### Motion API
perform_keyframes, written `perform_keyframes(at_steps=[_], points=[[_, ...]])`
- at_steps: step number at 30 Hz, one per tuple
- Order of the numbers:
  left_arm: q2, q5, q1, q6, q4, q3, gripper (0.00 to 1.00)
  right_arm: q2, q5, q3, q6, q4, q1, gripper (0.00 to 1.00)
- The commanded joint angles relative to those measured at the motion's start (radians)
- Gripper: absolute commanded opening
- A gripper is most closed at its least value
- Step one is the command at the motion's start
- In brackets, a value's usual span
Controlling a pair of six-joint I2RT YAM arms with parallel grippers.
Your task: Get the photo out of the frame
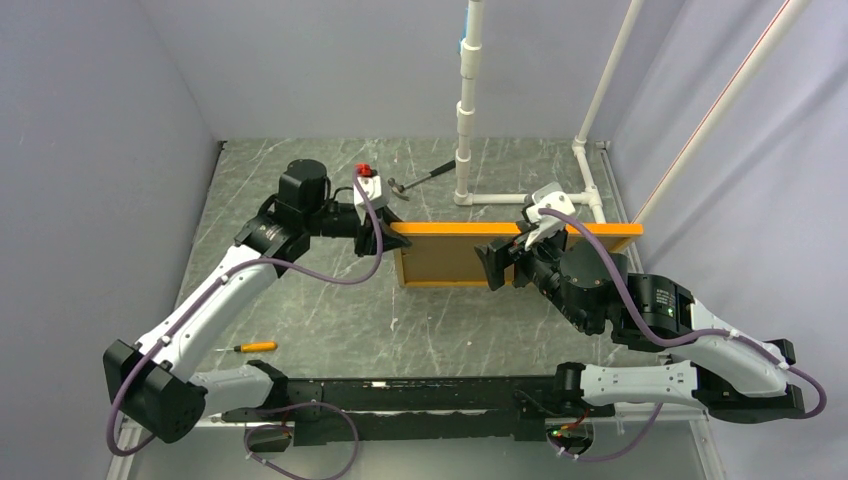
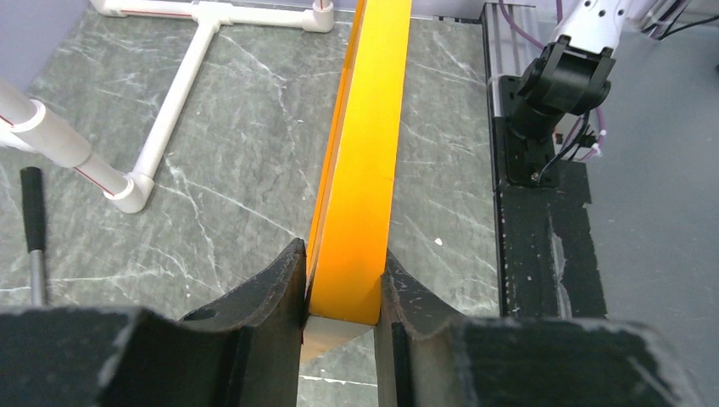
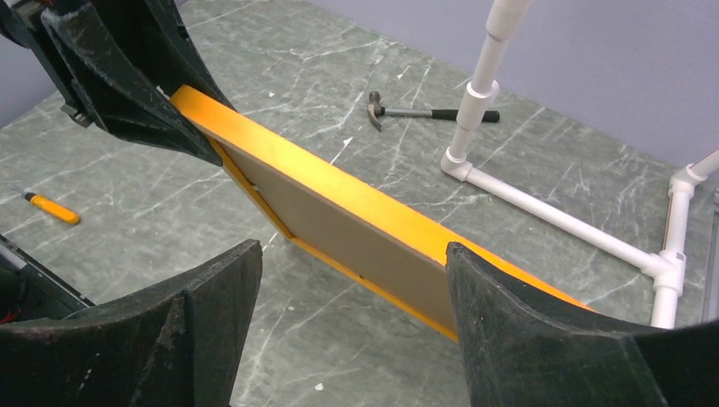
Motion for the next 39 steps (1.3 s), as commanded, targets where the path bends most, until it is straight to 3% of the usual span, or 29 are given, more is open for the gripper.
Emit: perform_keyframes(at_steps=[1, 16, 26, 39], points=[[0.049, 0.167, 0.015, -0.205, -0.172, 0.039, 0.0, -0.015, 0.026, 0.014, 0.01, 0.006, -0.002, 0.81], [0.208, 0.225, 0.096, -0.277, -0.242, 0.128, 0.0, -0.022, 0.033, 0.01, 0.035, -0.014, -0.001, 0.82], [0.332, 0.255, 0.127, -0.318, -0.32, 0.212, 0.0, 0.024, 0.108, 0.011, 0.045, -0.034, -0.003, 0.93], [0.491, 0.139, 0.168, -0.318, -0.38, 0.307, 0.0, 0.047, 0.103, -0.011, 0.072, -0.049, -0.004, 0.94]])
